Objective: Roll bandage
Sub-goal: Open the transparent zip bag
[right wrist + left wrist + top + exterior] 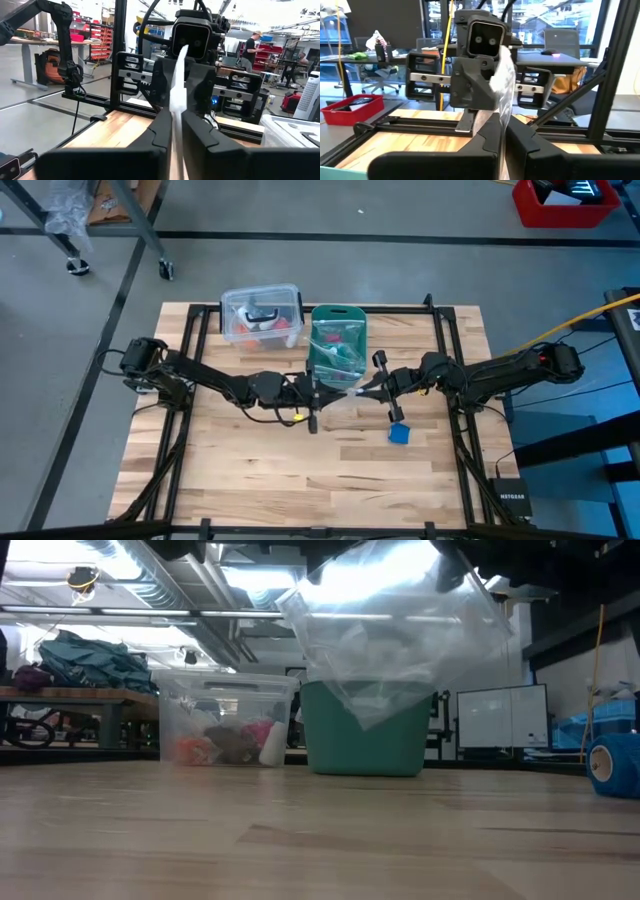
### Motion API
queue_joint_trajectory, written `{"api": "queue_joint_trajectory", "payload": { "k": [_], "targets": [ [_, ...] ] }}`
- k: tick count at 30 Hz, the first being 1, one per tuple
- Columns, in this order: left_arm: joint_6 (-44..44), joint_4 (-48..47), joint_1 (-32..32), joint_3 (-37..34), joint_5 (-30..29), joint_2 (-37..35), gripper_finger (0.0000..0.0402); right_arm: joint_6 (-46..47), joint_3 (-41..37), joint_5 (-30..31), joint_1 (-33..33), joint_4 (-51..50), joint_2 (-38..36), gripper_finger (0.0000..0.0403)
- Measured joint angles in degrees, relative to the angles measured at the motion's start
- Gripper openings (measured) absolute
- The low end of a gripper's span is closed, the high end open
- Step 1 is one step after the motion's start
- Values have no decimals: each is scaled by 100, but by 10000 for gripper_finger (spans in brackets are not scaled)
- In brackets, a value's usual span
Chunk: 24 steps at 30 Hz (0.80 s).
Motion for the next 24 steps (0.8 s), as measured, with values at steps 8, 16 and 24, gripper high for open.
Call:
{"api": "queue_joint_trajectory", "payload": {
  "k": [8, 16, 24],
  "targets": [
    [-383, -49, -125, 0, 4, 0, 1, 6, 0, 0, 0, 4, 0, 85],
    [-291, -283, -139, -2, 0, 0, 0, 485, 0, 0, 0, 4, 0, 92],
    [-292, -395, -139, -2, -2, -9, 0, 544, 0, -151, 0, 1, 0, 92]
  ]
}}
